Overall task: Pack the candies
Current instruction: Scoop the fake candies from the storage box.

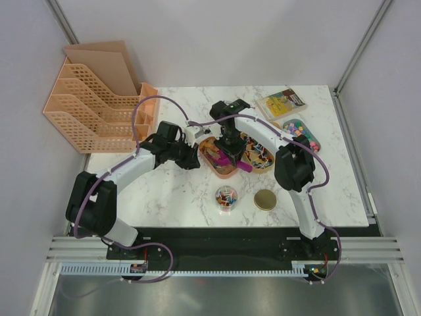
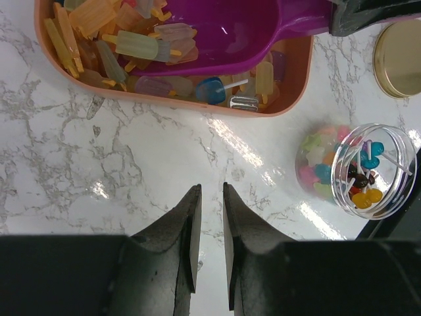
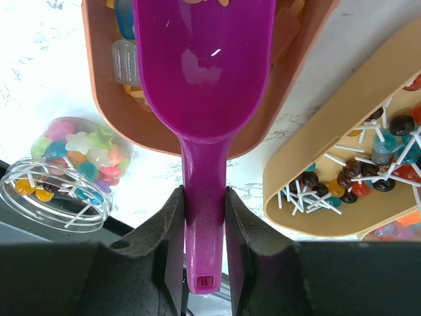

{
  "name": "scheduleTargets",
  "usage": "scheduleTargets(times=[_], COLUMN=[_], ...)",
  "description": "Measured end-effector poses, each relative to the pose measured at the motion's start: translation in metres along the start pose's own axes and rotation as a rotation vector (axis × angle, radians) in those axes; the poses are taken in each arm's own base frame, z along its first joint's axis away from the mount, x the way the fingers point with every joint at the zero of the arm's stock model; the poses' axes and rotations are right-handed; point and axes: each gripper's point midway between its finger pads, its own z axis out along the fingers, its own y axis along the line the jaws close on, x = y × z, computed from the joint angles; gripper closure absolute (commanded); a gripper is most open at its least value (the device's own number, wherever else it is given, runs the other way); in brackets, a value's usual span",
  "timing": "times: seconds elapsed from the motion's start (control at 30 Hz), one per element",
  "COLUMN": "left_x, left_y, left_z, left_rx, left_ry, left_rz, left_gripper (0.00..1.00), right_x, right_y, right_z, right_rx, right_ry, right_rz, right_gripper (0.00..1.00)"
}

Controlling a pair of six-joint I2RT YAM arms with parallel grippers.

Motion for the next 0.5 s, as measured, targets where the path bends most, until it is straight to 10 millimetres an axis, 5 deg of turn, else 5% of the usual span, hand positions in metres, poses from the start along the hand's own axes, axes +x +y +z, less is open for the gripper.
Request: scheduleTargets(times=[0.5], left_x=[-0.006], left_y=[0.005], left_z=[-0.012], left_rx=[-0.048], left_ry=[-0.018], left_rz=[0.052], left_gripper=[0.74], right_x=[0.008], right_y=[-0.001], right_z=[0.01], right_rx=[-0.066], right_ry=[0.02], right_rz=[0.006], right_gripper=[1.0])
